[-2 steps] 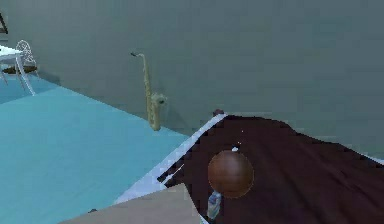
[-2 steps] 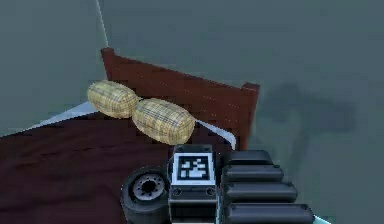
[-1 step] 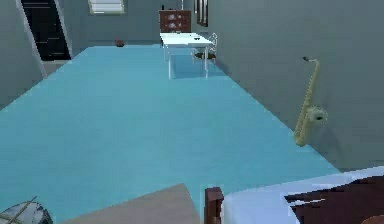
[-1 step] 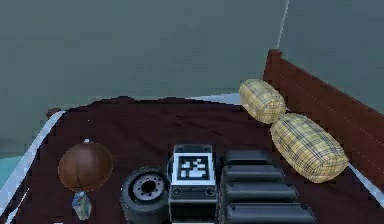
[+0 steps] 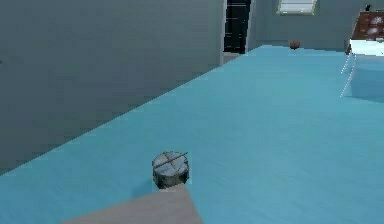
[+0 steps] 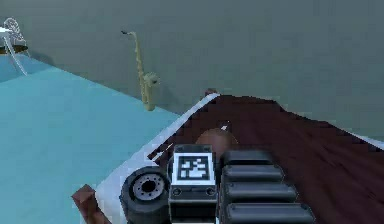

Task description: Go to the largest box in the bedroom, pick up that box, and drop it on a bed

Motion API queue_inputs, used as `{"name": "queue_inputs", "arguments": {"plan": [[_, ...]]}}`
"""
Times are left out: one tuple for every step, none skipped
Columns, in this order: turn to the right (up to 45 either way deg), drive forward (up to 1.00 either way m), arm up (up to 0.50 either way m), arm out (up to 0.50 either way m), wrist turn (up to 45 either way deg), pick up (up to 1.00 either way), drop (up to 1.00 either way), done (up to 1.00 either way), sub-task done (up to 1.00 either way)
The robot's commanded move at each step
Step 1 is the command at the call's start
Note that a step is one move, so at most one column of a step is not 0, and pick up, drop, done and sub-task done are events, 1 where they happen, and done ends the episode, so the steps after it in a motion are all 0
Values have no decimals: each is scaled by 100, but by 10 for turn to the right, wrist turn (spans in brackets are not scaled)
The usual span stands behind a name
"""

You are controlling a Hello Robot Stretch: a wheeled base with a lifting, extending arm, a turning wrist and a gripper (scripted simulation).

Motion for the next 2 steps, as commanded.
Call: {"name": "queue_inputs", "arguments": {"plan": [[-60, 0, 0, 0, 0, 0, 0, 0, 0], [450, 0, 0, 0, 0, 0, 0, 0, 0]]}}
